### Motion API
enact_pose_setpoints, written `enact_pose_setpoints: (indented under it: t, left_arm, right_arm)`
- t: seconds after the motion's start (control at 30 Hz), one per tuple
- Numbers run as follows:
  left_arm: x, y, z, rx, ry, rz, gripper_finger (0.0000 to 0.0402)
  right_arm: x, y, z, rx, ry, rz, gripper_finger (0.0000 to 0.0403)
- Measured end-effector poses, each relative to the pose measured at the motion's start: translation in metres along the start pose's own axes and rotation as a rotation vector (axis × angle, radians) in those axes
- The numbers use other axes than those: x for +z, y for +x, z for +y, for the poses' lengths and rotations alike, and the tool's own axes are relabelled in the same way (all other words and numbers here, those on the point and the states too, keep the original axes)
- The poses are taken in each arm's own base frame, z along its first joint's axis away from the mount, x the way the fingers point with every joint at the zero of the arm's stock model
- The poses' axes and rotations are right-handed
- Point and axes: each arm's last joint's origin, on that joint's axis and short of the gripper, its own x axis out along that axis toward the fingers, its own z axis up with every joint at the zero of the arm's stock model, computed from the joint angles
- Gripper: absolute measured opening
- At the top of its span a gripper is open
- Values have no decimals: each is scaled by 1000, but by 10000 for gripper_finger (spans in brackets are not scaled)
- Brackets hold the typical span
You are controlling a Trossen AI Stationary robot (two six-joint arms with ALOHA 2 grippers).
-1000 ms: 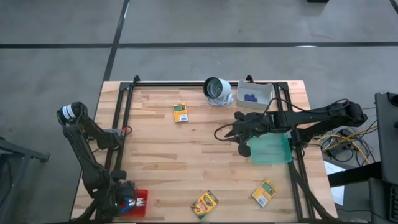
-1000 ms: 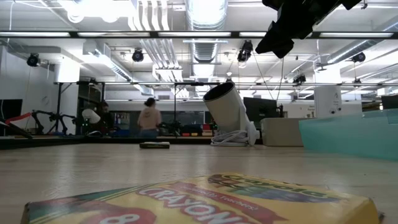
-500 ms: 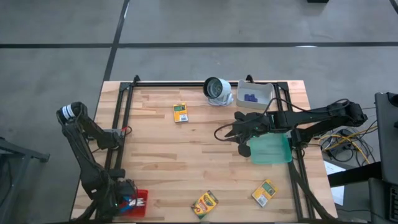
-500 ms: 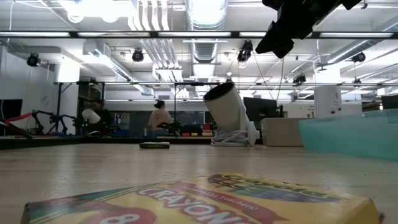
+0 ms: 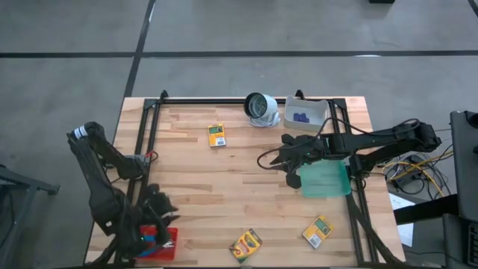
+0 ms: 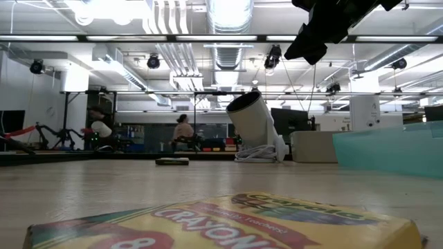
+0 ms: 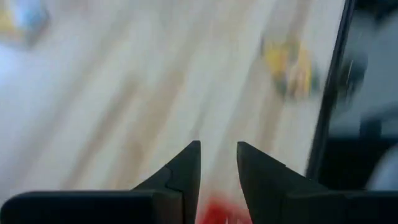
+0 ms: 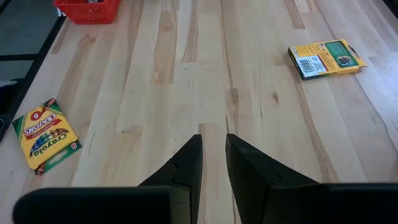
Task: Pick & Place School Supplies
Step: Put the crayon box into the green bin
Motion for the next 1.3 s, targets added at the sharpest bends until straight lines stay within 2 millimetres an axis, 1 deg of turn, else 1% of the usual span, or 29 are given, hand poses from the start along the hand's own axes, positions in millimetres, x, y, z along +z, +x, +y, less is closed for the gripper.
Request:
enact_pose_setpoints:
  t: [0.1, 0.2, 0.37, 0.5, 0.6, 0.67, 0.77, 0.9, 1.0, 1.1, 1.3]
  left_arm:
    - [14, -5, -1, 24, -6, -209, 108]
    - [22, -6, 0, 59, -24, -370, 108]
    - [28, -1, 4, 119, -71, -598, 108]
    - [30, 2, 8, 180, -26, -748, 108]
    - [33, 7, 10, 204, -31, -754, 108]
    - [37, 14, 14, 208, -104, -730, 108]
    - [42, 34, 25, 260, -187, -665, 108]
    - [50, 60, 44, 355, -292, -573, 108]
    - [57, 76, 55, 402, -350, -550, 108]
    - [64, 87, 60, 413, -340, -557, 108]
    - [70, 101, 62, 312, -232, -551, 108]
  right_arm:
    - [0, 0, 0, 0, 1, 0, 68]
    - [0, 0, 0, 0, 0, 0, 68]
    - [0, 0, 0, 0, 0, 0, 68]
    - [0, 0, 0, 0, 1, 0, 68]
    - [0, 0, 0, 0, 1, 0, 68]
    - [0, 0, 0, 0, 0, 0, 68]
    - [0, 0, 0, 0, 1, 0, 68]
    - [0, 0, 0, 0, 0, 0, 68]
    - [0, 0, 0, 0, 1, 0, 68]
    - [0, 0, 0, 0, 1, 0, 68]
    - [0, 0, 0, 0, 2, 0, 68]
